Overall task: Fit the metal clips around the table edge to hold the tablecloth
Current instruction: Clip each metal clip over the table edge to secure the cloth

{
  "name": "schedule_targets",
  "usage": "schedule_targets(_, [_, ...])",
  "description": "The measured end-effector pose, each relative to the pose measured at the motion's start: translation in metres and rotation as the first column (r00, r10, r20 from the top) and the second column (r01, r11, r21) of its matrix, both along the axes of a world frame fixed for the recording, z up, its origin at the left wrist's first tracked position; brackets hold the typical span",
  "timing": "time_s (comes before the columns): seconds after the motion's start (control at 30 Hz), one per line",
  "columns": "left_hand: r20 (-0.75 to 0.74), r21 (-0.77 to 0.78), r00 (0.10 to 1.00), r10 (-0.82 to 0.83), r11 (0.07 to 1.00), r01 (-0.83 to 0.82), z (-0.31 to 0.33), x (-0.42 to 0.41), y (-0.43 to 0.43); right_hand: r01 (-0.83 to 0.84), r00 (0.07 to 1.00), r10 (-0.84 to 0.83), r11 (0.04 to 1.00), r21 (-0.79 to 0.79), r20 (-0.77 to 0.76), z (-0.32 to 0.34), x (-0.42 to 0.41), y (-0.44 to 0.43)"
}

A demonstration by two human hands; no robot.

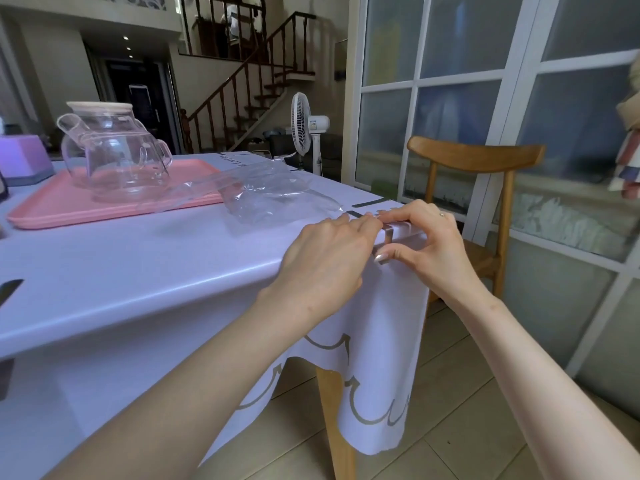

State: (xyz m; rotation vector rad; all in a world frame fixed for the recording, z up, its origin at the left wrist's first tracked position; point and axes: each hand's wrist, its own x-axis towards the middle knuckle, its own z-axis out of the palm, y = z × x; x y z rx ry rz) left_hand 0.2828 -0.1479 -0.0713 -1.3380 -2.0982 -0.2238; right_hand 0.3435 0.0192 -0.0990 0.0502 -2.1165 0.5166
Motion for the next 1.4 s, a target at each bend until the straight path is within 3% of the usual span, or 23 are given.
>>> schedule_targets(0.23, [0.002,-0.023,1.000,0.006,1.000,-0.006,0.001,0.002,0.000,0.051,0.999,-0.051,0.999,-0.018,0.016,0.001,0.002,-0.002])
schedule_targets(0.43, [-0.076,-0.129,0.996,-0.056,0.991,0.046,0.004,0.009,-0.011,-0.040,0.991,0.058,0.988,-0.147,0.118,0.015,0.008,-0.004])
schedule_targets(0.57, [0.109,0.018,0.986,-0.129,0.992,0.128,0.010,0.017,-0.042,-0.116,0.968,0.182,0.936,-0.334,0.175,0.025,0.016,-0.006])
schedule_targets(0.67, [0.035,0.157,0.982,-0.184,0.972,0.177,0.015,0.018,-0.083,-0.016,0.974,0.085,0.949,-0.315,0.208,0.032,0.015,-0.015])
schedule_targets(0.77, [0.021,0.248,0.992,-0.127,0.961,0.118,0.023,0.002,-0.125,0.062,0.997,-0.050,0.968,-0.244,0.059,0.038,0.007,-0.043])
schedule_targets(0.83, [0.039,0.301,0.994,-0.102,0.950,0.085,0.030,-0.010,-0.150,0.079,0.990,-0.091,0.991,-0.105,-0.108,0.044,0.001,-0.071])
schedule_targets(0.93, [0.023,0.350,0.999,-0.032,0.936,0.022,0.036,-0.031,-0.186,0.004,0.962,0.034,0.990,0.140,-0.272,0.057,-0.011,-0.123])
schedule_targets(1.07, [0.039,0.372,0.986,0.163,0.914,-0.165,0.033,-0.052,-0.234,-0.037,0.936,0.151,0.940,0.338,-0.318,0.067,-0.037,-0.193])
schedule_targets(1.17, [0.071,0.471,0.961,0.269,0.840,-0.270,0.030,-0.057,-0.253,-0.174,0.942,0.261,0.917,0.360,-0.209,0.071,-0.059,-0.240])
schedule_targets(1.3, [0.130,0.631,0.960,0.249,0.725,-0.274,0.033,-0.050,-0.253,-0.336,0.942,0.314,0.897,0.287,0.121,0.077,-0.087,-0.288])
schedule_targets(1.4, [0.125,0.646,0.939,0.319,0.692,-0.322,0.035,-0.046,-0.263,-0.440,0.878,0.349,0.859,0.262,0.328,0.078,-0.109,-0.310])
